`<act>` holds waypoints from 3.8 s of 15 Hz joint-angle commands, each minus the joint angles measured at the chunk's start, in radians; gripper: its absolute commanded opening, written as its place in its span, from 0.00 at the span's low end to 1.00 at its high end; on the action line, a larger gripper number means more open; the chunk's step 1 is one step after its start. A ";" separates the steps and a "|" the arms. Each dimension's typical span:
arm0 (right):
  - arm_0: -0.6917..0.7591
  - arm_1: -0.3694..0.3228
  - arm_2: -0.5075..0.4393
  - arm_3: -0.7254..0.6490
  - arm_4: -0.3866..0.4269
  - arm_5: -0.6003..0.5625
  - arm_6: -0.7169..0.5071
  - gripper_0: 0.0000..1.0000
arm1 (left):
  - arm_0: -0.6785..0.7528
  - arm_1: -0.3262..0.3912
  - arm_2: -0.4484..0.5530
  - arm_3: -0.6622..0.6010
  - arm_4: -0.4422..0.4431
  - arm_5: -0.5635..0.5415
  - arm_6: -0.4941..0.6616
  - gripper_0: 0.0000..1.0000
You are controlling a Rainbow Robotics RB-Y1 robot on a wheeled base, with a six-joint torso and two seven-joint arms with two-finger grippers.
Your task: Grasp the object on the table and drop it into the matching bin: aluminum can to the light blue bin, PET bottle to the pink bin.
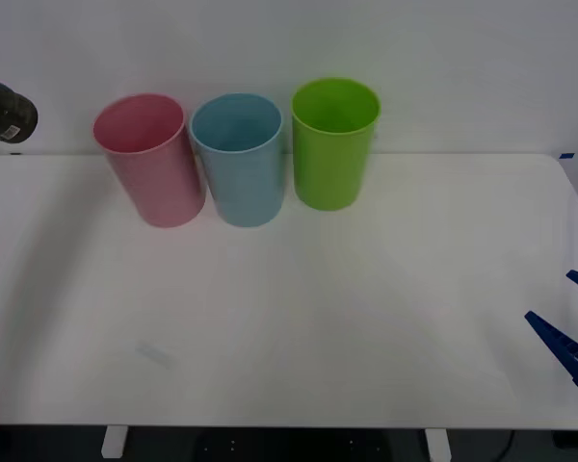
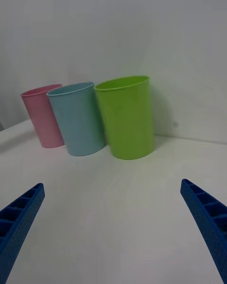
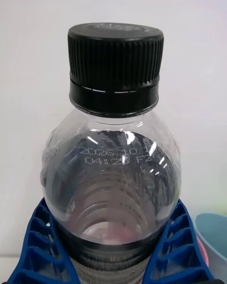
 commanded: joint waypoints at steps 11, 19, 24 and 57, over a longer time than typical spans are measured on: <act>0.000 0.000 0.000 0.000 0.000 0.000 0.000 1.00 | -0.357 -0.001 -0.225 0.261 -0.230 0.008 0.019 0.00; 0.000 0.000 0.000 0.000 0.000 0.000 0.000 1.00 | -0.420 -0.027 -0.260 0.311 -0.322 -0.007 0.032 0.00; 0.000 0.000 0.000 0.000 0.000 0.000 0.000 1.00 | -0.422 -0.032 -0.262 0.310 -0.326 -0.009 0.028 1.00; 0.000 0.000 0.000 0.000 0.000 0.000 0.000 1.00 | 0.311 -0.034 0.168 -0.005 0.051 -0.418 -0.286 1.00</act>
